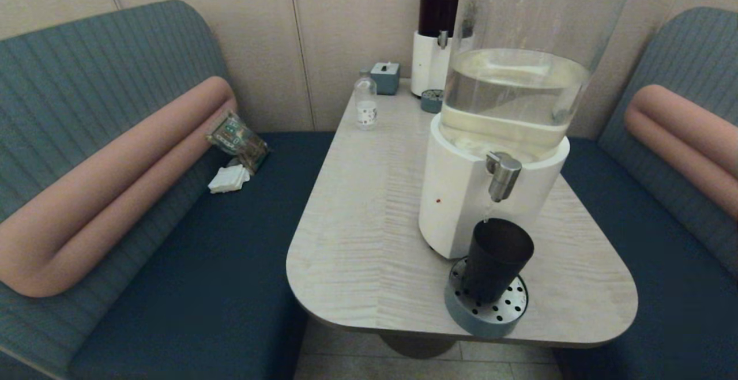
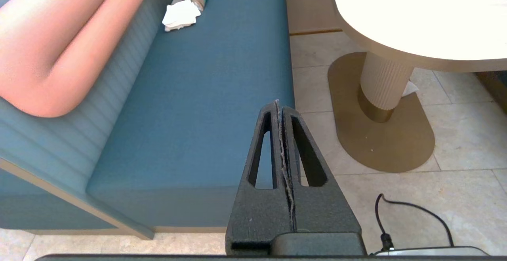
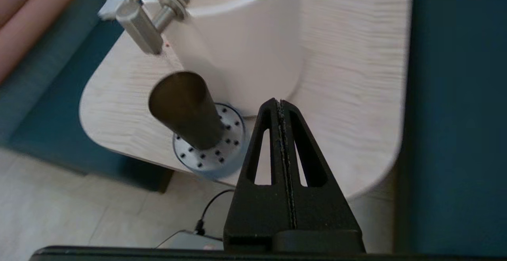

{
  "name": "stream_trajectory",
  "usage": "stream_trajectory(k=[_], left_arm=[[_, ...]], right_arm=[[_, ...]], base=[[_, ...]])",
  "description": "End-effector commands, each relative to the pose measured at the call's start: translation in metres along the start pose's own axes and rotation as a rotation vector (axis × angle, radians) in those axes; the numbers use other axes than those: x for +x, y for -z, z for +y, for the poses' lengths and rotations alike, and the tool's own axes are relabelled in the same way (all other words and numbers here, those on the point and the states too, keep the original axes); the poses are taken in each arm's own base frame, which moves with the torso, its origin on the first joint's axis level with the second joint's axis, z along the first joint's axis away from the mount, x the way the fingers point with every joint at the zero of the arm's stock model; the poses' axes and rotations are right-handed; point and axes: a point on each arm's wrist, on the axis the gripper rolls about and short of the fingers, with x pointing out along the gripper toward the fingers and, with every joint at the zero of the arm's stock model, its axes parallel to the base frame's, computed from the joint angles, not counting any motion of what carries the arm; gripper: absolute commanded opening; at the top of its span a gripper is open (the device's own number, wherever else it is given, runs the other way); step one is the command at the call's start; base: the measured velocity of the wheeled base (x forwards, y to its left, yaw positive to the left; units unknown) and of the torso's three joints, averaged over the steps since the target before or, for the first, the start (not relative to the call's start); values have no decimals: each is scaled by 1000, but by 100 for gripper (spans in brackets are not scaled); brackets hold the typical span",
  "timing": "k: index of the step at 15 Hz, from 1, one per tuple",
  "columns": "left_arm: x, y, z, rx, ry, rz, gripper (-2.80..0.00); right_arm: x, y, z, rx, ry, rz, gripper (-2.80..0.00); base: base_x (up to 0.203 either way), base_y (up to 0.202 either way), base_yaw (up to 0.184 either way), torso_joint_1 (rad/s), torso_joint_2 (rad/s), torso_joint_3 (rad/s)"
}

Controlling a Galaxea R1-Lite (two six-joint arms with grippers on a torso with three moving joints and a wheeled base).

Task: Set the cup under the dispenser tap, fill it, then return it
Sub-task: Turn off the faucet

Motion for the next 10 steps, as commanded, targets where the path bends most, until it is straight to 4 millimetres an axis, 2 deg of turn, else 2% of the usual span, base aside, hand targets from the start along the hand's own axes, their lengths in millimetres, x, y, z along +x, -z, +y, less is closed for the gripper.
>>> stream_trajectory(k=[1,6,8,10], left_arm=[[0,0,0,0,0,2,-280],[0,0,0,0,0,2,-280],[0,0,0,0,0,2,-280],[0,0,0,0,0,2,-280]], right_arm=[[-36,16,6,-20,17,-89,-280],[-95,70,19,-80,43,-231,-280],[-102,97,18,-123,60,-239,-280],[-96,108,15,-103,65,-195,-280]], base=[[0,0,0,0,0,0],[0,0,0,0,0,0],[0,0,0,0,0,0],[0,0,0,0,0,0]])
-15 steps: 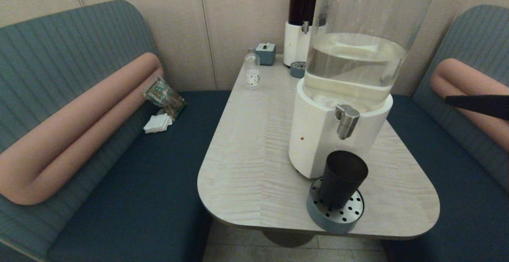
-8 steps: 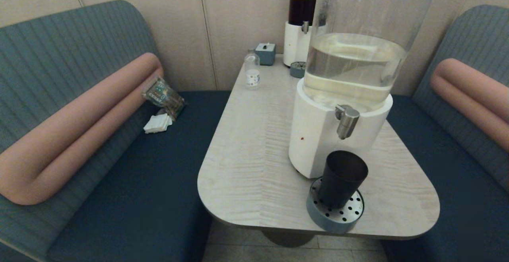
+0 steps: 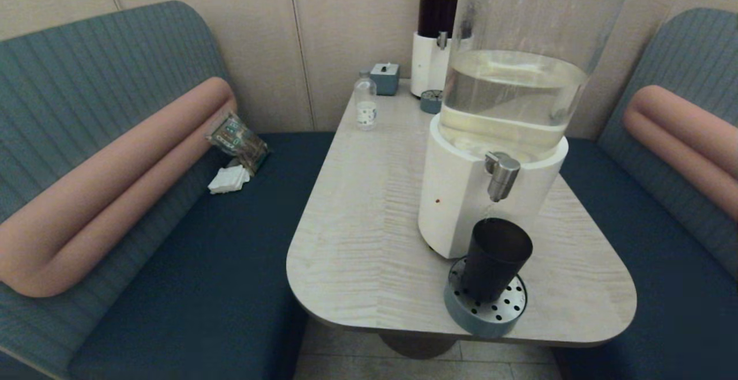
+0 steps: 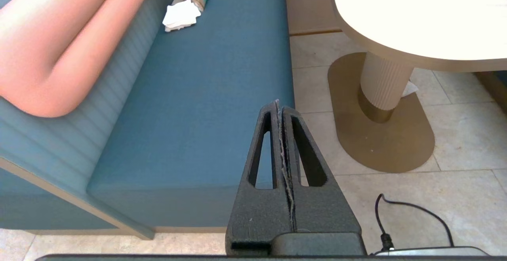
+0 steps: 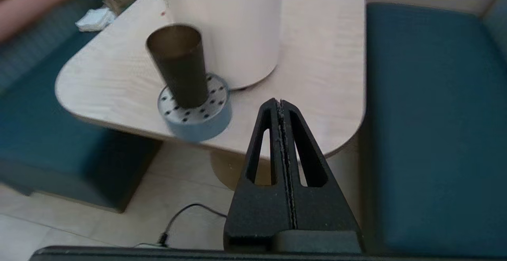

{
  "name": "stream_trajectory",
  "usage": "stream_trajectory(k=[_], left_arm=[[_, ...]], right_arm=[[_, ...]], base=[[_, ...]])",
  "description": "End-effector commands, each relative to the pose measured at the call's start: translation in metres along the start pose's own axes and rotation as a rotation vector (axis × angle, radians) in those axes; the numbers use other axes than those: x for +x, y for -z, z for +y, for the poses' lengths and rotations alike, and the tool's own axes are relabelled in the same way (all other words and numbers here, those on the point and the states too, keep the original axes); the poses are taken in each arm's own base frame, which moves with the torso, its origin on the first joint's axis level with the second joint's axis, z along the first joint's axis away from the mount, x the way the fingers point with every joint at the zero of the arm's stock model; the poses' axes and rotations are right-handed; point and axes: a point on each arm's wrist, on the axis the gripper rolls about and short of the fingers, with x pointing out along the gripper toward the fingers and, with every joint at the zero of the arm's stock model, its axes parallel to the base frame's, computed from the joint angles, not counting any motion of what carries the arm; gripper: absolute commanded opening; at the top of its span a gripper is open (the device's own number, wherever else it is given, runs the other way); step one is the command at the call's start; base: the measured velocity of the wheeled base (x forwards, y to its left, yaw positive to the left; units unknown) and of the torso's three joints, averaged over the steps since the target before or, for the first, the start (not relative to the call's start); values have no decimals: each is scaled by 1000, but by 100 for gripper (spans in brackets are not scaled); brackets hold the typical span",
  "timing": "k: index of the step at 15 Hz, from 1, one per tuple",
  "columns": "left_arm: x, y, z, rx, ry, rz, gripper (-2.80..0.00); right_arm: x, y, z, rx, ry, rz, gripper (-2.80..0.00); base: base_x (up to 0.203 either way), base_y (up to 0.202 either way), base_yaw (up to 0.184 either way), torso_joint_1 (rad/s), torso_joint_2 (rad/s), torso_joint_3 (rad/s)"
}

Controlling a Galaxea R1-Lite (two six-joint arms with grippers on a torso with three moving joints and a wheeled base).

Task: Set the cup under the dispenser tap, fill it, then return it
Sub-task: Turn off the faucet

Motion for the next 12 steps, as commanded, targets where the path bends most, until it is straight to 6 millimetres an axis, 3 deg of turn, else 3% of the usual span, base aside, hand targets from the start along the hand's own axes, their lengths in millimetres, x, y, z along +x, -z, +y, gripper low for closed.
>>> stream_trajectory(k=[1,4,7,12], left_arm=[[0,0,0,1,0,2,-280],[0,0,0,1,0,2,-280],[0,0,0,1,0,2,-280],[0,0,0,1,0,2,-280]], right_arm=[[-5,12,1,8,-22,-11,-280],[-10,16,0,0,-86,-18,-280],[-21,46,-1,-85,-74,-69,-280],[-4,92,-8,-199,41,-188,-280]], base=[[0,0,0,0,0,0],[0,0,0,0,0,0],[0,0,0,0,0,0],[0,0,0,0,0,0]])
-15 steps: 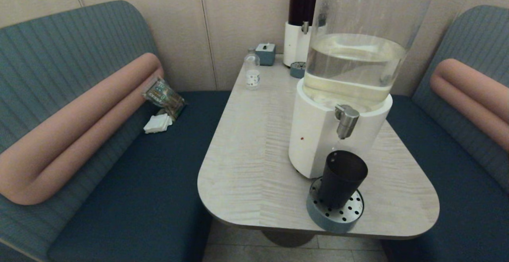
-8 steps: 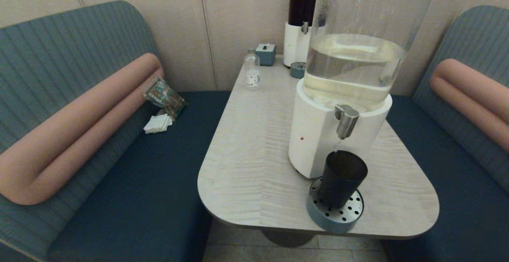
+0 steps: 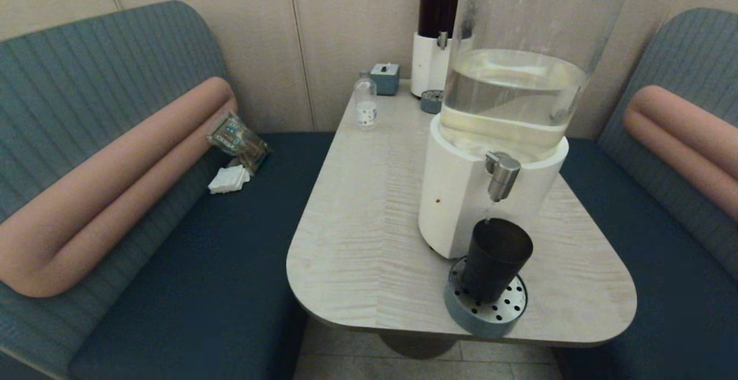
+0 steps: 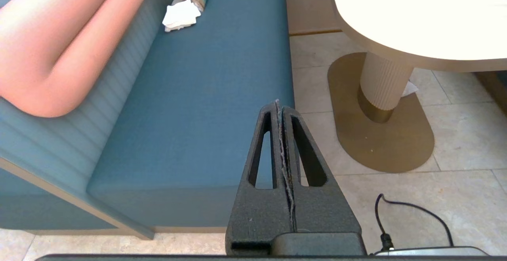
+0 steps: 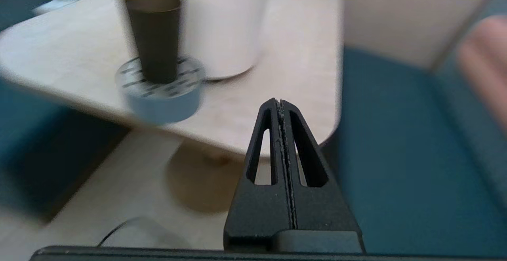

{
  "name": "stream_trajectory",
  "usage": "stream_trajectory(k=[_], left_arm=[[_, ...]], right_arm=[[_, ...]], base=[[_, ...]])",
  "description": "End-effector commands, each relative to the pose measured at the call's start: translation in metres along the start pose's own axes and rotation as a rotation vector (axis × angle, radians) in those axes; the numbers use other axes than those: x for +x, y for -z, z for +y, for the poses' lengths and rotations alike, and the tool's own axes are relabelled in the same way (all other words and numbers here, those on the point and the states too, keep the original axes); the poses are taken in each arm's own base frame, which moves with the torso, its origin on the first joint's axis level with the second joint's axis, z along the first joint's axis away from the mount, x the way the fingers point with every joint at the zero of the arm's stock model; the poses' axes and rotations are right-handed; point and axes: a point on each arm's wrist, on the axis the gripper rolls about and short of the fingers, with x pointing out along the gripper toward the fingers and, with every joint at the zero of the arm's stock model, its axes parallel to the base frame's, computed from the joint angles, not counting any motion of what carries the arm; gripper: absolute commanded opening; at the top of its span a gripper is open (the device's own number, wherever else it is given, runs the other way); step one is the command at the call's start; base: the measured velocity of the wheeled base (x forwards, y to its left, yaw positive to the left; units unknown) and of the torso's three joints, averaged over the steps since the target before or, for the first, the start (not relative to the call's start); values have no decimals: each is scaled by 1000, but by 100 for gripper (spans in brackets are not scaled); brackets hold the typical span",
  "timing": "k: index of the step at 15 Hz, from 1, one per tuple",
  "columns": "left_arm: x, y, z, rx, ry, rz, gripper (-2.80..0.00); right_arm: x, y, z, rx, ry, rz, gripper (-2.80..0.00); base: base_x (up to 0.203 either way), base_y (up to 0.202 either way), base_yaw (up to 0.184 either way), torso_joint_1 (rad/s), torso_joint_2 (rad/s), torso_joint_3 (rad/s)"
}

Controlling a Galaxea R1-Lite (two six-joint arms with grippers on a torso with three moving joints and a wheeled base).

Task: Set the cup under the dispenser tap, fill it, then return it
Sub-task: Turn off the faucet

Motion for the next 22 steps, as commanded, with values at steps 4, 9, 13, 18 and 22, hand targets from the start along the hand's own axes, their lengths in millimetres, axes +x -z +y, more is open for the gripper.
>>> stream_trajectory(k=[4,9,13,18,22], left_arm=[[0,0,0,0,0,1,-280],[0,0,0,0,0,2,-280],[0,0,0,0,0,2,-280],[0,0,0,-1,-3,3,-280],[-21,-62,4,-25,86,-146,-280]], right_arm=[[10,33,1,-37,81,-95,-280],[10,47,2,11,114,49,-280],[10,51,2,34,108,102,-280],[10,51,2,75,114,97,-280],[10,51,2,75,115,95,-280]], base=[[0,0,0,0,0,0],[0,0,0,0,0,0],[0,0,0,0,0,0],[0,0,0,0,0,0],[0,0,0,0,0,0]])
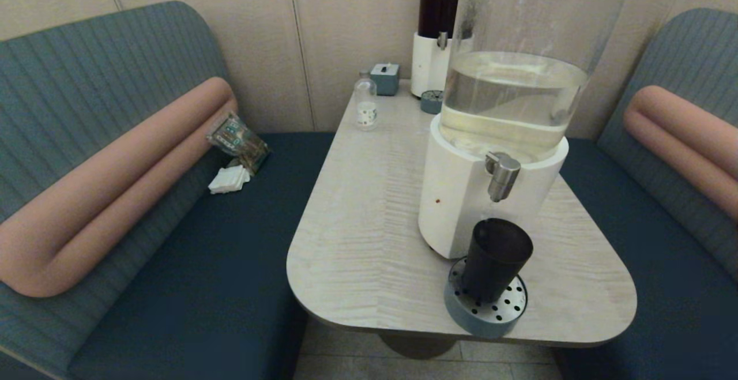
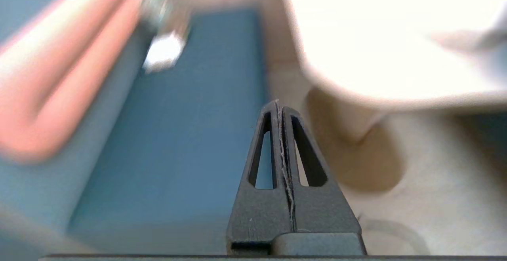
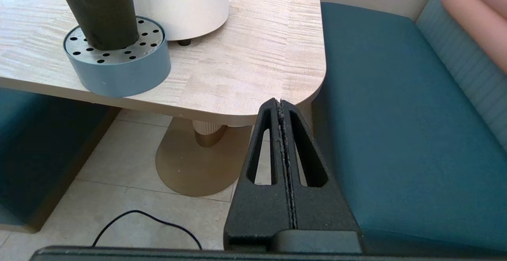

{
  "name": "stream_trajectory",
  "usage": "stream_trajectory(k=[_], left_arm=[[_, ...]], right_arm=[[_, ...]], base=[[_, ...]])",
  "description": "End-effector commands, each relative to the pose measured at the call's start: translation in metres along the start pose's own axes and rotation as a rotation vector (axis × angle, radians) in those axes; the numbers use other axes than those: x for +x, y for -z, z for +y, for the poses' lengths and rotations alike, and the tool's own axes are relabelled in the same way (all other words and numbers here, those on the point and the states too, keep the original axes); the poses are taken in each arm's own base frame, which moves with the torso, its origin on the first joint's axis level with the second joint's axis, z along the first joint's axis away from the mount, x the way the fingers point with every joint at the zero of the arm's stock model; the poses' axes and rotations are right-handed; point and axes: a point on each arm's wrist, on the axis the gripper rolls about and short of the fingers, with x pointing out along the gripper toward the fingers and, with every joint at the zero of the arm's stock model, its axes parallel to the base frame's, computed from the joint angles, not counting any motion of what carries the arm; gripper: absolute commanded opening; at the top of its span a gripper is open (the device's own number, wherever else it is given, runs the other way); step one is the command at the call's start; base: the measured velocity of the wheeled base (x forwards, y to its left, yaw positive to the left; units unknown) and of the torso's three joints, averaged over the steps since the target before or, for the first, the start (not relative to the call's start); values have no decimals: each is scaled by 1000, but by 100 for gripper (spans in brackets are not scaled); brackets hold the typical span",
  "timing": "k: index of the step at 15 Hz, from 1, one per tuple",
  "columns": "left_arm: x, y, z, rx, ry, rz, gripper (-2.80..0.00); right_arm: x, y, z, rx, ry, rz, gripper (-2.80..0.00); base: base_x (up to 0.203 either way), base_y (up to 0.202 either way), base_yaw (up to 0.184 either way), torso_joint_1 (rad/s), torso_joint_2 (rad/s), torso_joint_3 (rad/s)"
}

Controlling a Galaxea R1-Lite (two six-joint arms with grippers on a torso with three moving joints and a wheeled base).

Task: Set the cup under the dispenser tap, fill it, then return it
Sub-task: Turn off the faucet

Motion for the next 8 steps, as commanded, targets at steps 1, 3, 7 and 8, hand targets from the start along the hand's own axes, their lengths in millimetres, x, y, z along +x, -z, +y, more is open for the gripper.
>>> stream_trajectory(k=[1,3,7,8], left_arm=[[-1,-44,3,-29,40,-40,-280],[26,-104,9,-132,91,-16,-280],[133,-187,22,-481,256,72,-280],[164,-192,24,-616,288,128,-280]], right_arm=[[1,3,0,-1,-1,13,-280],[1,3,0,-1,-2,13,-280],[1,3,0,-1,-1,11,-280],[1,3,0,-1,-2,13,-280]], base=[[0,0,0,0,0,0],[0,0,0,0,0,0],[0,0,0,0,0,0],[0,0,0,0,0,0]])
